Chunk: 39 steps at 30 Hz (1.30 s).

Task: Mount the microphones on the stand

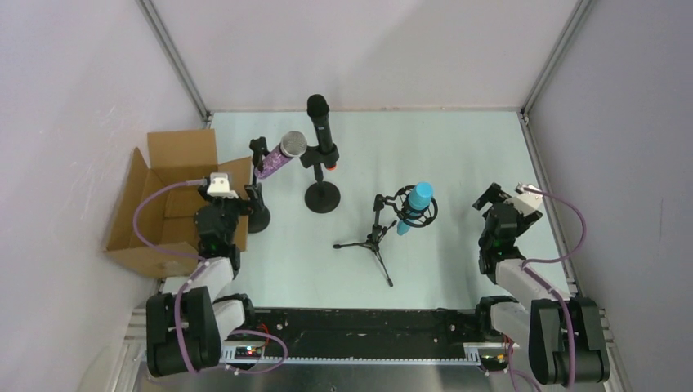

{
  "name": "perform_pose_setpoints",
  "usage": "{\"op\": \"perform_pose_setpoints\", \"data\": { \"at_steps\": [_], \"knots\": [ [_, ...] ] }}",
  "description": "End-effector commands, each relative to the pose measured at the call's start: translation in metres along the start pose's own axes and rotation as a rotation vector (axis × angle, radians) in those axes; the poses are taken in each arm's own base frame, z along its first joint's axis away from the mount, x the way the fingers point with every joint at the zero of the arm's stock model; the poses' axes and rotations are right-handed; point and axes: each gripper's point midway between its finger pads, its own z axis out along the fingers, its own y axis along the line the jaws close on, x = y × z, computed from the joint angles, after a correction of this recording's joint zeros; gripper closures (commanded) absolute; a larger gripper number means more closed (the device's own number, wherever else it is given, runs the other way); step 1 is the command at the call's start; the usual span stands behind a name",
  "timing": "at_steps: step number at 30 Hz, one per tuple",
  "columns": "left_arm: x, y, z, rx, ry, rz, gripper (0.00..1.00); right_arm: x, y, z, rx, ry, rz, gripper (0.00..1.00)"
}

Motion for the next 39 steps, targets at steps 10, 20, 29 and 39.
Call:
{"op": "perform_pose_setpoints", "data": {
  "at_steps": [10,20,29,39],
  "knots": [
    [0.007,0.005,-0.005,-0.032,-0.112,0.035,0.02,0.0,0.042,0.009,-0.215,-0.092,-0.083,0.0],
    [0.012,0.007,0.005,-0.062,-0.081,0.034,0.02,0.015,0.055,0.018,-0.319,-0.053,-0.105,0.01],
    [0.012,0.007,0.005,-0.063,-0.082,0.034,0.02,0.018,0.057,0.019,-0.309,-0.037,-0.133,0.01],
    [0.012,0.007,0.006,-0.066,-0.081,0.037,0.02,0.018,0.058,0.019,-0.311,-0.039,-0.135,0.0]
  ]
}}
